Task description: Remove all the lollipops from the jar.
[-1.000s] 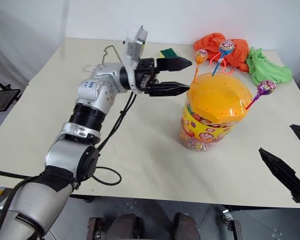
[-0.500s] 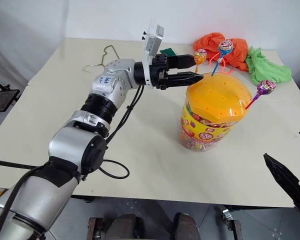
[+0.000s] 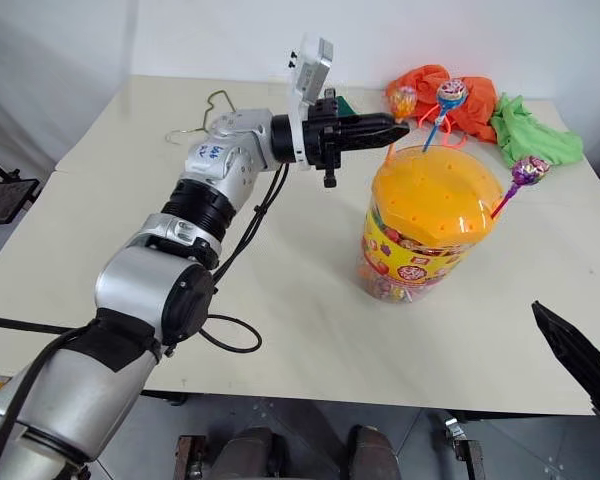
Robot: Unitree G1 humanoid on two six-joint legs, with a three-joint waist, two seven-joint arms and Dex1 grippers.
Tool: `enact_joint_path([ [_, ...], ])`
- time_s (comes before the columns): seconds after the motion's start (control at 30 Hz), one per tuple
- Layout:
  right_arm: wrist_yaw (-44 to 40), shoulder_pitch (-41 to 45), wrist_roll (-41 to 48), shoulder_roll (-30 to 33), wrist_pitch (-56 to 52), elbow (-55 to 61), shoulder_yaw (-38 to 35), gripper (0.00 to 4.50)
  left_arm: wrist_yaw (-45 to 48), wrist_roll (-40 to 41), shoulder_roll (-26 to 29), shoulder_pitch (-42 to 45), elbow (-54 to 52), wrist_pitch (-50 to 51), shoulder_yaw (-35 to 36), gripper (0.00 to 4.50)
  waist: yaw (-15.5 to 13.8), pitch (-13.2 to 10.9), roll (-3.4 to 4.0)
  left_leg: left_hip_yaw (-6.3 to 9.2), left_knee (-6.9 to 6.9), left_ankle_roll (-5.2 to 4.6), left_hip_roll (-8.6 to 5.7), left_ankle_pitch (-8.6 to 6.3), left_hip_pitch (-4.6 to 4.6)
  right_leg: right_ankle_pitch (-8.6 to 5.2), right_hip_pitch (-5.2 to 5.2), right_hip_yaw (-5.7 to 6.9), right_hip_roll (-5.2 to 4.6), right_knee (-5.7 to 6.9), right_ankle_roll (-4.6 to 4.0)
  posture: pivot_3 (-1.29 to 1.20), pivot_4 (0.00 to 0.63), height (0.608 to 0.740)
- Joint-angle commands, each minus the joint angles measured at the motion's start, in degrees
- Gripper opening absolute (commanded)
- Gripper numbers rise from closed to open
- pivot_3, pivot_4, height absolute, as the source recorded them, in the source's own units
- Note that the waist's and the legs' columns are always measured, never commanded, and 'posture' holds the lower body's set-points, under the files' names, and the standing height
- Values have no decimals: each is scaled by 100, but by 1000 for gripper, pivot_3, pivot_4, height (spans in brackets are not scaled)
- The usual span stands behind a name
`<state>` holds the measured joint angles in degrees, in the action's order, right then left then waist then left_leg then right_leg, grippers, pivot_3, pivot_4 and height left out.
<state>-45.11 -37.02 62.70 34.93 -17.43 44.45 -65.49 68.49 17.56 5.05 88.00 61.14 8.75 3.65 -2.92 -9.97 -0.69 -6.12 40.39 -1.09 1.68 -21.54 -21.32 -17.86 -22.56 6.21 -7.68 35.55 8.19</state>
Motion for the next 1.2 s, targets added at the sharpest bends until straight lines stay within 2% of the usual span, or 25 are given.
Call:
enact_joint_path([
  [0.03,-92,-4,187,154,121,-92,-223,4500,25,227,223,384,-410,223,269,20,6,0,0,0,0,0,0,0,0,0,0,0,0,0,0,0,150,740],
  [0.2,-303,-12,290,297,101,-229,-274,4500,-199,190,657,402,-725,560,395,20,10,0,1,0,-6,0,1,0,2,0,-1,-1,0,0,0,0,150,740],
  [0.43,-636,16,442,532,18,-481,-330,4500,-529,-302,1706,-436,-1615,1269,15,20,31,0,5,0,-9,1,1,0,8,0,0,-2,1,3,0,0,150,740],
  [0.73,-1007,291,529,1148,-339,-1010,-172,4500,-608,-401,3206,-3022,-4663,3445,-591,20,79,-3,1,10,-4,1,3,0,3,0,0,-2,-1,8,0,0,150,740],
  [0.83,-1071,570,426,1367,-436,-1221,4,4500,-472,-428,3757,-3692,-5494,4168,-1010,20,75,-3,1,20,0,1,4,0,4,0,1,-2,0,9,0,0,150,740],
  [0.97,-1130,839,322,1461,-562,-1333,182,4500,-433,-445,4298,-4057,-6061,4833,-1413,20,22,-2,2,21,3,1,4,0,5,0,2,-4,0,11,0,0,150,740],
  [1.2,-1192,1093,185,1448,-720,-1380,388,4500,-474,-342,4760,-4201,-6436,5519,-1691,20,-3,-2,2,12,10,2,4,0,4,0,4,-5,0,11,-1,0,150,740],
])
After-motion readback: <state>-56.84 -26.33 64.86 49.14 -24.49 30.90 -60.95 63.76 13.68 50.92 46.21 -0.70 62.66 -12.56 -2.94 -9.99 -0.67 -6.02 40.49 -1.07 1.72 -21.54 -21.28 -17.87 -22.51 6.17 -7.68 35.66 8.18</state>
